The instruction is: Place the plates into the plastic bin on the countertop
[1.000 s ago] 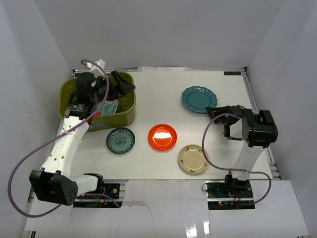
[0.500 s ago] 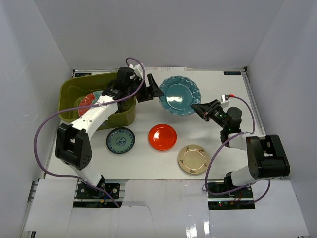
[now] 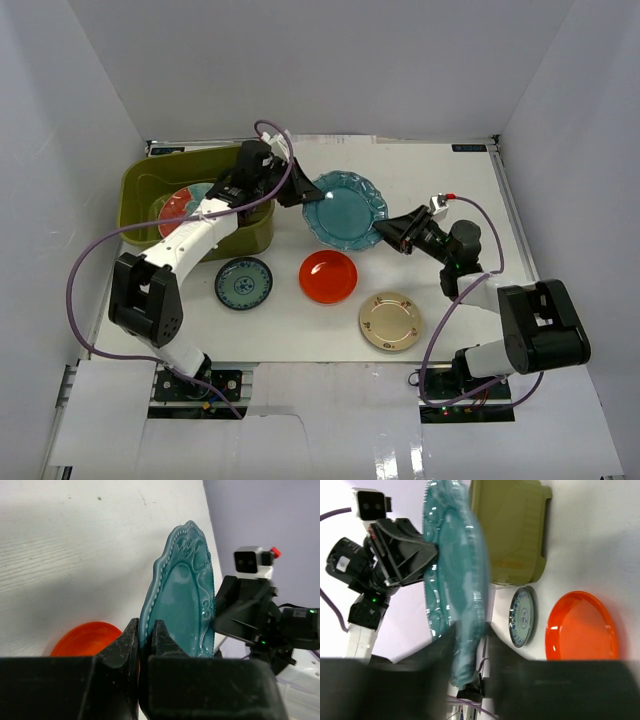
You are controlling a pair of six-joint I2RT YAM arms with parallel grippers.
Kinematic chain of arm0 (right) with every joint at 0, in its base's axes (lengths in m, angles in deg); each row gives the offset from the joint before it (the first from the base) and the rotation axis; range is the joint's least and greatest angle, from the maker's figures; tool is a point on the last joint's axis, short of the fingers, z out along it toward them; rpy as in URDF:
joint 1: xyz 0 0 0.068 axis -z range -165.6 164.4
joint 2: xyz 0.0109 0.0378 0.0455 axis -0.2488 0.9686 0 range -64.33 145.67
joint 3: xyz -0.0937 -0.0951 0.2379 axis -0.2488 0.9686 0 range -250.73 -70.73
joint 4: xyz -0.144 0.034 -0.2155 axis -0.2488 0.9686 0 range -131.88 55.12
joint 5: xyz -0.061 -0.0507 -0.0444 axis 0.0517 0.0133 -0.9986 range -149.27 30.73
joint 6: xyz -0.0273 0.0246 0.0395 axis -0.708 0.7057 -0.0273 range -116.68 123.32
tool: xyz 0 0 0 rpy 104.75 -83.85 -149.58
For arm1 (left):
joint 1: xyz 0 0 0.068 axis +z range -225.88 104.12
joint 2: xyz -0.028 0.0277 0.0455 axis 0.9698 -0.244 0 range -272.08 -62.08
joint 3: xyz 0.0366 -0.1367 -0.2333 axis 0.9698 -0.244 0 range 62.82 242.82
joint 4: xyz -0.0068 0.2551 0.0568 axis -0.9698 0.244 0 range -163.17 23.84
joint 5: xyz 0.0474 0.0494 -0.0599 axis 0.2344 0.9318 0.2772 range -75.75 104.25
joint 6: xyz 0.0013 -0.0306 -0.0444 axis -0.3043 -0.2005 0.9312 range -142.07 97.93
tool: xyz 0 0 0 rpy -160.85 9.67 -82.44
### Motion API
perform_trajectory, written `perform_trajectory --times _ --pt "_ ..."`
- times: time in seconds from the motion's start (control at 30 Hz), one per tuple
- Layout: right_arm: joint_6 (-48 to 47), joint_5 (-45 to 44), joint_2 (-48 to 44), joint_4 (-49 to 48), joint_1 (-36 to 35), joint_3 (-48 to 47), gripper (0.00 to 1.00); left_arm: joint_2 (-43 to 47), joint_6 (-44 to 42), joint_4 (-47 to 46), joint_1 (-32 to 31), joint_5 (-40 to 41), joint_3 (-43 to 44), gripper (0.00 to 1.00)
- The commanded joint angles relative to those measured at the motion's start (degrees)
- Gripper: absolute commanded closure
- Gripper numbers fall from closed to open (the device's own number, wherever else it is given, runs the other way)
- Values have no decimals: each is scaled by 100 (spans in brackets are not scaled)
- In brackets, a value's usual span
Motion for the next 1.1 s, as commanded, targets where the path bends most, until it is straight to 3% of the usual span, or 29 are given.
perform_trajectory --times 0.0,0.07,0.1,0.2,0.33,0.47,0.5,0.6,0.8,1.07 --pt "-122 288 -260 -707 -62 -242 50 586 72 -220 -15 272 -105 100" --pt "-263 411 -286 -480 -62 -268 36 788 72 -221 29 421 -149 100" --pt "-324 472 -303 -400 -62 -260 24 841 124 -203 134 413 -141 100" --pt "-710 622 -453 91 -62 -268 8 1210 369 -211 589 203 -53 100" --pt "-1088 570 -829 522 -71 -58 7 1851 686 -221 1592 -35 -71 100" --pt "-2446 44 -1375 2239 -229 -171 8 2239 678 227 2620 36 -79 100" --pt "-2695 -262 -1576 2533 -282 -215 9 2335 705 332 3136 -69 -210 100" --pt "-3267 -581 -1762 3149 -414 -330 10 2467 819 395 3876 -175 -683 100" --pt "-3751 -661 -1842 3546 -572 -426 14 2302 661 246 4432 185 -1230 100" --pt "-4156 -758 -1851 3889 -730 -427 15 1546 819 -712 4538 150 -1653 100"
